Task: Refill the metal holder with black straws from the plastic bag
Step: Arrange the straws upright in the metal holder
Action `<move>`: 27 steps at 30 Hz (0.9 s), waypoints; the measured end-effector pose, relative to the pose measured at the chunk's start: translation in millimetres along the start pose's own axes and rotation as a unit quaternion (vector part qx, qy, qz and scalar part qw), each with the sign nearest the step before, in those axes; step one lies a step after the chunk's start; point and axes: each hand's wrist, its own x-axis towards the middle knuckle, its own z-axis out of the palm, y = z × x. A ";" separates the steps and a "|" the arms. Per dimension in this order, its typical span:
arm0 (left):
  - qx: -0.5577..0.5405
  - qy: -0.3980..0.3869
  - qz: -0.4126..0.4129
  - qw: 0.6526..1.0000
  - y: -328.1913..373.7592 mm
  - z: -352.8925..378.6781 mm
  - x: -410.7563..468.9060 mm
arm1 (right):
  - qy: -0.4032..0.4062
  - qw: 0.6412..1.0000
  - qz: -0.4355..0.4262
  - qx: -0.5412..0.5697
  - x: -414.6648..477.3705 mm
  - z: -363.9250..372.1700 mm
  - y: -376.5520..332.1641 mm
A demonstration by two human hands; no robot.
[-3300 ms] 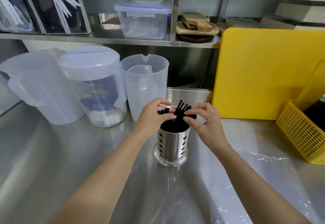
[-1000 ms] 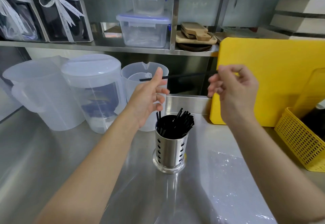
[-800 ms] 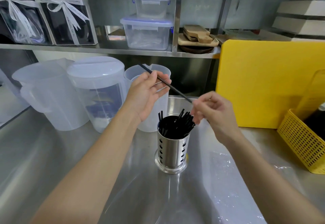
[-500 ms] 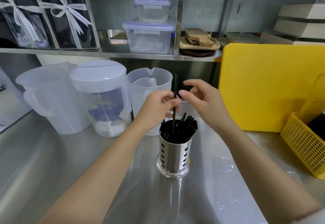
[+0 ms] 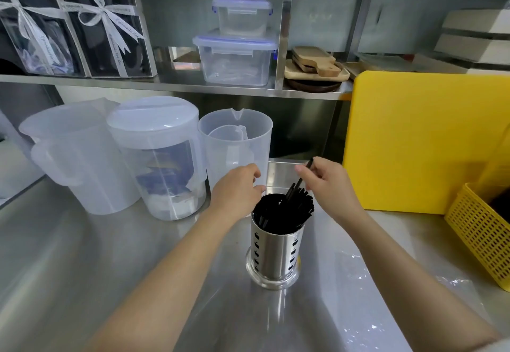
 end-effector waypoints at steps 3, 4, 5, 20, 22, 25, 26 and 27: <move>-0.003 -0.019 -0.035 0.999 -1.3 8.9 -0.2 | -0.064 0.995 -0.011 -0.080 -2.6 4.8 5.2; -0.001 -0.016 -0.040 0.999 -1.1 11.6 -1.3 | -0.088 0.989 -0.016 -0.119 -2.5 7.0 7.7; 0.001 -0.007 -0.042 0.999 -0.5 13.4 -3.2 | -0.107 0.981 -0.021 -0.163 -2.2 9.5 10.3; -0.342 0.163 0.012 0.925 37.6 -70.1 -6.2 | -0.072 0.993 -0.096 -0.017 -9.6 -1.2 -8.9; -0.380 0.188 0.006 0.906 39.6 -81.9 -4.9 | -0.074 0.989 -0.126 -0.020 -9.8 -5.4 -9.8; -0.457 0.194 -0.035 0.867 37.0 -86.5 -3.2 | -0.072 0.985 -0.157 0.022 -12.6 -13.8 -15.7; -0.471 0.189 -0.055 0.860 34.8 -83.7 -3.3 | -0.077 0.981 -0.170 0.043 -14.3 -17.1 -18.1; -0.481 0.184 -0.075 0.854 32.5 -80.0 -3.8 | -0.085 0.978 -0.186 0.052 -15.8 -20.4 -20.1</move>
